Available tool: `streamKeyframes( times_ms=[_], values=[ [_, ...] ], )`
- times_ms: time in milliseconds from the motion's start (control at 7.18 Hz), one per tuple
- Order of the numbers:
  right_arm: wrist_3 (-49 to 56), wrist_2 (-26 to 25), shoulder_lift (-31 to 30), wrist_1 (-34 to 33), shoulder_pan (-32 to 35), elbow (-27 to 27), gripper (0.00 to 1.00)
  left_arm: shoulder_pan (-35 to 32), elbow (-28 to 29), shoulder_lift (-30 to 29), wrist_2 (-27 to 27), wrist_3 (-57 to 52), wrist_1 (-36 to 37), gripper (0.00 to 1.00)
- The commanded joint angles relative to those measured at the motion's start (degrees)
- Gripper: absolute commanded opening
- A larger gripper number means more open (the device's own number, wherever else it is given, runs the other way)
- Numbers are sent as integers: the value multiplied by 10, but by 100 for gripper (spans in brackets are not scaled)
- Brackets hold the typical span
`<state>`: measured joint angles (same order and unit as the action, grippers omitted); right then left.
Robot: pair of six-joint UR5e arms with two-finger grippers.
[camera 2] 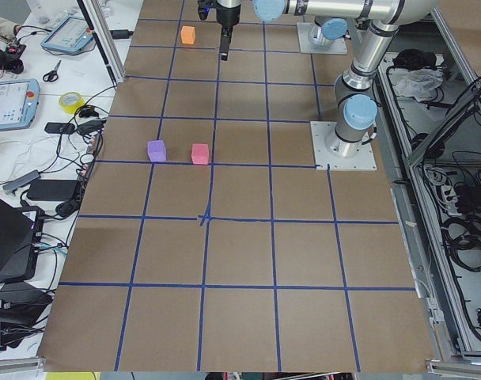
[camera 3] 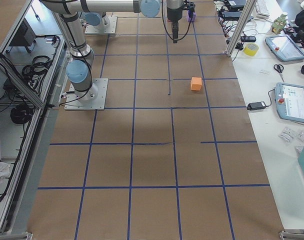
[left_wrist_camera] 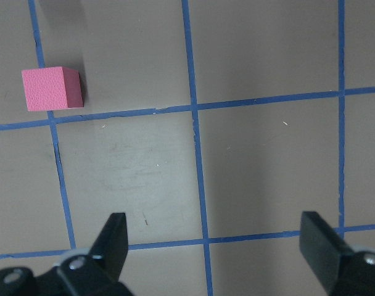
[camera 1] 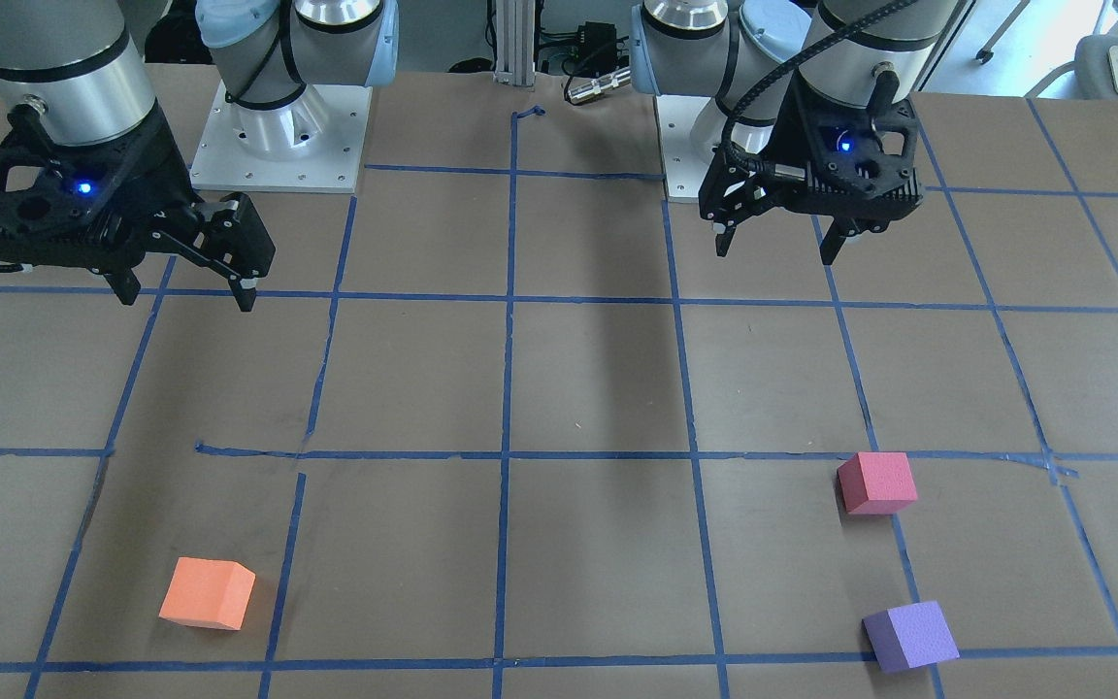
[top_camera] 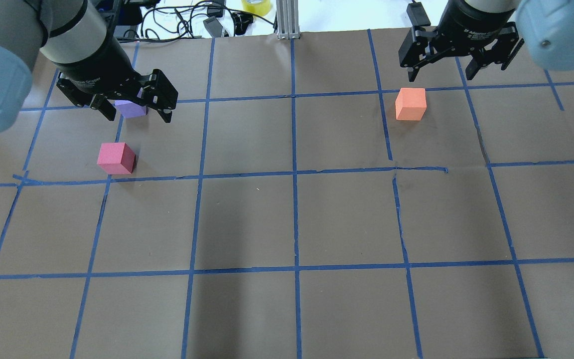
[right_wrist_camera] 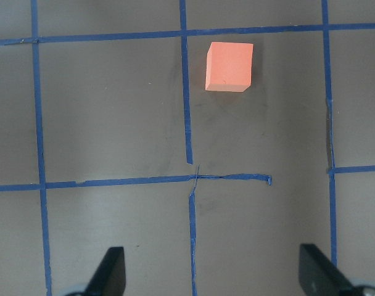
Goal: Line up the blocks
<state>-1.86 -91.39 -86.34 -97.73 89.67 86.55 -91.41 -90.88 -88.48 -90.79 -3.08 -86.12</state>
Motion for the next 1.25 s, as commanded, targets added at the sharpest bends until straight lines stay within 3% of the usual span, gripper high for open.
streamKeyframes(
  times_ms=[0,279,697,836,1115],
  values=[
    [1,-2,17,-2,-11,-13,100,0,-1,0,0,0,0,100],
    [0,9,88,-3,-33,-56,100,0,0,0,0,0,1,100],
    [1,17,263,-25,-34,-174,100,0,-1,1,0,0,-1,100],
    [5,17,296,-65,-38,-179,100,0,-1,1,0,0,0,100],
    [25,11,326,-77,-42,-175,100,0,-1,1,0,0,-1,100]
  ],
)
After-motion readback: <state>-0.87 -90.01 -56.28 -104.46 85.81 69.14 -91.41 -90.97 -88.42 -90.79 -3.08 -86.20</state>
